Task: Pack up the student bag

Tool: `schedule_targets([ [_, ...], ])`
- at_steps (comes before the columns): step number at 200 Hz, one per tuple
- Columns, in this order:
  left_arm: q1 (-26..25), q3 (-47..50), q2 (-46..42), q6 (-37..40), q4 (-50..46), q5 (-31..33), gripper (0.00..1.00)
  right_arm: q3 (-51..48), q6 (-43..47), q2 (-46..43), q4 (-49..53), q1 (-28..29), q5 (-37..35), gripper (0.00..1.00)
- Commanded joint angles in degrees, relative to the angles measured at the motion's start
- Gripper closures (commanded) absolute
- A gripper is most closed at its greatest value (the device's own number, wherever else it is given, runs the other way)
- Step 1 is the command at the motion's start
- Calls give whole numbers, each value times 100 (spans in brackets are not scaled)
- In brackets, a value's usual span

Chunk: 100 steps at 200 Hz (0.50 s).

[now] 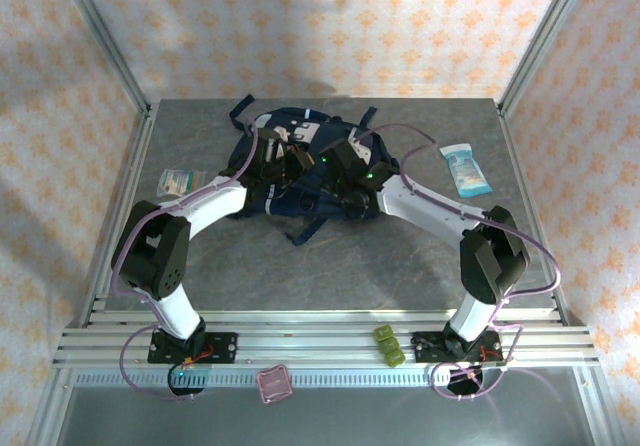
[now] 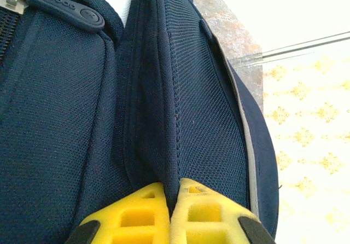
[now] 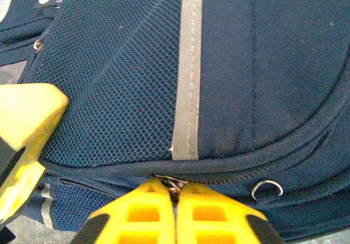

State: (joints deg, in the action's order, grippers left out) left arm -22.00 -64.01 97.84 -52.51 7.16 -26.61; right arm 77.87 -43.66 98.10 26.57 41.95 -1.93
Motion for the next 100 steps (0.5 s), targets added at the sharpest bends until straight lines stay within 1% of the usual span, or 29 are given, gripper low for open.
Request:
schedule_targets([
  [1, -59, -59, -397, -5, 778, -363, 100, 158, -60, 125, -99, -12, -364, 100],
  [15, -59, -77, -388, 1, 785, -371, 100, 85, -89, 90, -91, -12, -420, 100],
  [23, -61, -77, -376, -2, 787, -371, 100, 64, -103, 78, -73, -12, -439, 98],
  [28, -55, -84, -372, -8, 793, -376, 100, 43, -108, 84, -85, -12, -412, 93],
  [36, -58, -77, -359, -18, 813, -386, 100, 0, -121, 83, -142, -12, -360, 78],
  [40, -59, -77, -353, -24, 826, -396, 100, -23, -125, 78, -190, -12, -322, 76],
  [46, -59, -77, -346, -39, 838, -405, 100, -66, -125, 86, -265, -5, -266, 76],
  [51, -59, -77, -345, -40, 846, -406, 100, -93, -126, 99, -311, 4, -247, 79],
  [60, -66, -77, -344, -51, 857, -406, 100, -73, -162, 148, -315, 30, -275, 91],
  [65, -61, -81, -335, -60, 866, -406, 100, -49, -168, 186, -310, 47, -308, 94],
  [80, -68, -81, -339, -62, 875, -392, 100, 95, -204, 356, -181, 76, -394, 95],
  [100, -76, -77, -335, -67, 866, -389, 100, 159, -238, 498, -213, 83, -369, 87],
])
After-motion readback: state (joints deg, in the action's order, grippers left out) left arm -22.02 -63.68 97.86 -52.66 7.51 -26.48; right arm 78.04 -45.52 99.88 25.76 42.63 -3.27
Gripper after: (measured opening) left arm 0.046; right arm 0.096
